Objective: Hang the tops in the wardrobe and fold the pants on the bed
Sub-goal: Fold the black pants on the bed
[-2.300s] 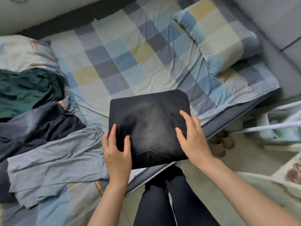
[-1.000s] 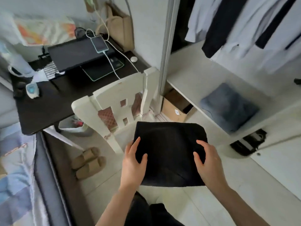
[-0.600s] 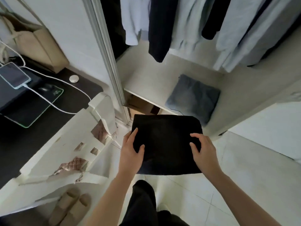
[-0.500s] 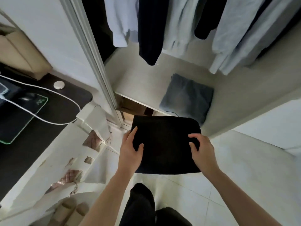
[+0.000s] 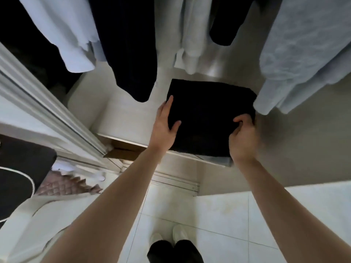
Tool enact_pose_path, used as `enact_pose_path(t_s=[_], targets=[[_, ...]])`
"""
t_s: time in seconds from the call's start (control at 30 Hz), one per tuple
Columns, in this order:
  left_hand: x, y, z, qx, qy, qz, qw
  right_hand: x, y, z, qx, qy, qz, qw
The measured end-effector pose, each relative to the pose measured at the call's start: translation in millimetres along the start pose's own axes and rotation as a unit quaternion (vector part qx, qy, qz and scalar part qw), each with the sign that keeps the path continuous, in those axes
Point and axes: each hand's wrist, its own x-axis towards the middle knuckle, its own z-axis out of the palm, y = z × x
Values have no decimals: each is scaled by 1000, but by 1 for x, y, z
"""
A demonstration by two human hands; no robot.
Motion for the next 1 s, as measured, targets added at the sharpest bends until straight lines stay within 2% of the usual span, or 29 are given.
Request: enact_pose_path(t_s=[0.03,0.07,0.17,0.23,0.33,0.47,0.6,0.7,0.73,0.8,0.87,1.0], targets=[[13,-7,7,13,-42,-16,999,9,3,9,-28,-3,16,999],[25,-19,16,32,-95,-47,994,18,9,21,-58,-43,41,997],[27,-52,41,117,-258,-166,945,26,32,57,-161,-259,123,945],[17,-66,53,131,-244,-183,943,19,44,75,-205,-300,113,925],[10,-77,59,129,-161,-169,964,3,62,91,-267,-268,46,925],[9,-82,66,187,-143,-109,966,-9,85,99,-353,-229,-49,906],[26,-75,69,112,-105,-224,963,-1,84,107,-359,-215,-61,906],[31,-71,63,74,-106,-216,968,2,75,110,-333,-217,-39,917],[33,-70,59,16,-101,-224,969,3,73,108,-319,-208,-34,924],[33,-69,48,-132,-97,-267,950,-1,68,103,-289,-168,-34,942],[29,-71,37,-202,-116,-294,927,-10,68,98,-284,-146,-49,946],[16,-85,34,-113,-144,-302,936,-36,85,101,-300,-221,-64,926]])
